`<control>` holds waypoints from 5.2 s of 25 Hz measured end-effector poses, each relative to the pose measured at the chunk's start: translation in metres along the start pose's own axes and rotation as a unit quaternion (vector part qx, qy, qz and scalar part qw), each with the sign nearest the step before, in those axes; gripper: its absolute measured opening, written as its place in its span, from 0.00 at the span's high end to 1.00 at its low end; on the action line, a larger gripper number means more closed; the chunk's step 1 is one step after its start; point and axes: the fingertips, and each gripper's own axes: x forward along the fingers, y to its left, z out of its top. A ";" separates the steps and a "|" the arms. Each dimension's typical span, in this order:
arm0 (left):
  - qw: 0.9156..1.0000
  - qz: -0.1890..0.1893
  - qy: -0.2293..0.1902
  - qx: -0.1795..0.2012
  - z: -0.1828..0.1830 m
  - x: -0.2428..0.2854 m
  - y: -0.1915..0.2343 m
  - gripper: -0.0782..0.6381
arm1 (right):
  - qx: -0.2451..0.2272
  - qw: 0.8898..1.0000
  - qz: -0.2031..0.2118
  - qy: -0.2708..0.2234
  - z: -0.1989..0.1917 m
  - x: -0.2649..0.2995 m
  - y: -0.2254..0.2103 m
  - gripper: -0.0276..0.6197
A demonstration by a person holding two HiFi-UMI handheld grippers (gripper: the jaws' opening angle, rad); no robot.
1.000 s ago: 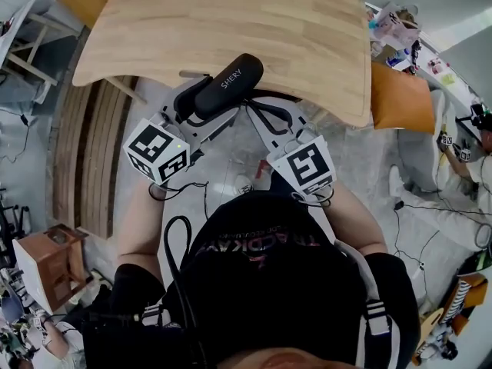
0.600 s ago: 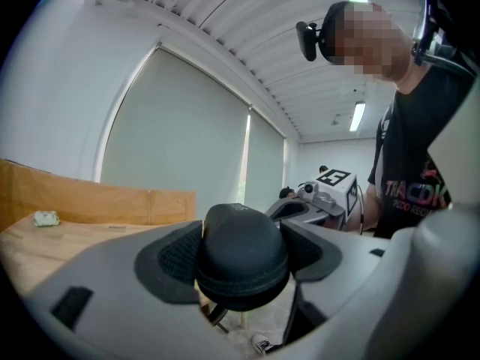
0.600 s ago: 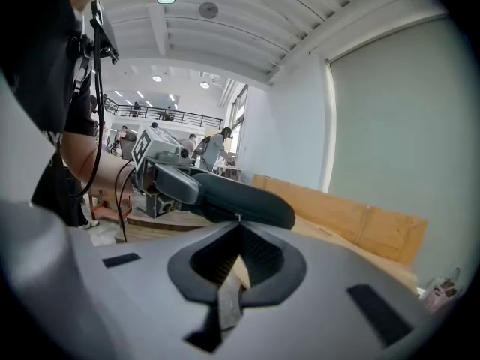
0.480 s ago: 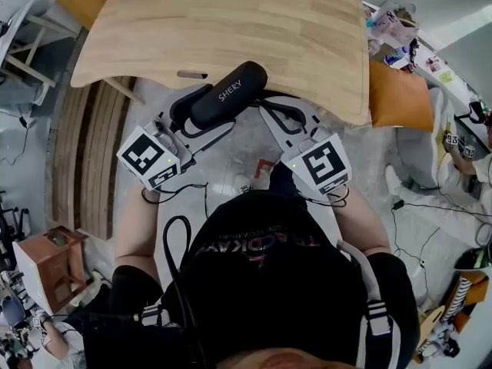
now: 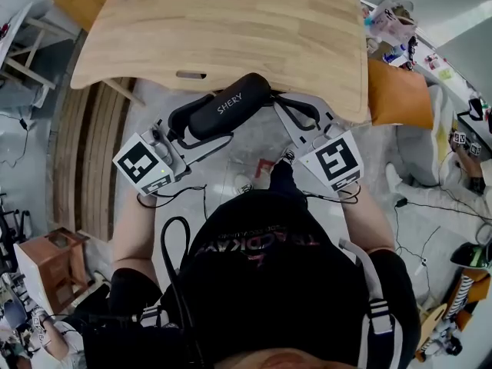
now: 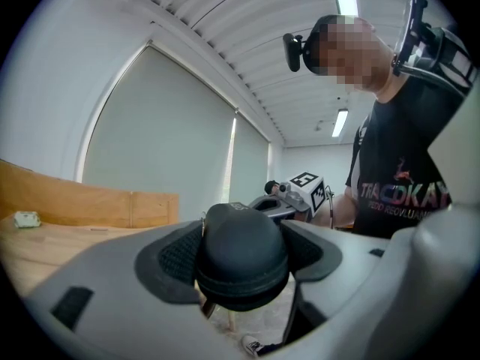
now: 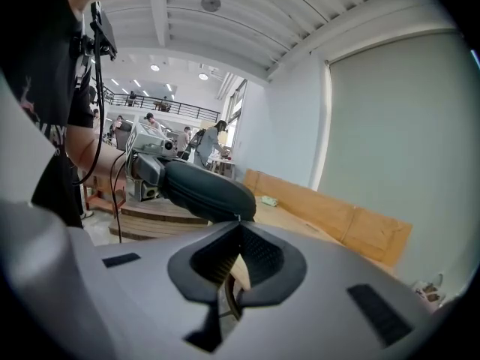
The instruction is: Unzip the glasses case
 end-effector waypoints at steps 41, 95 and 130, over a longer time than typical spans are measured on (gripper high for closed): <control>0.975 -0.221 -0.015 -0.029 0.021 0.010 -0.079 0.43 | -0.139 0.962 0.219 0.087 -0.018 -0.064 0.020 0.93; 0.996 -0.020 0.063 -0.062 -0.022 0.045 0.031 0.50 | -0.012 0.914 0.404 0.044 -0.031 0.010 -0.042 0.47; 0.900 0.318 0.143 -0.262 -0.131 0.112 0.118 0.87 | -0.031 0.931 0.315 0.183 -0.236 0.408 -0.284 0.47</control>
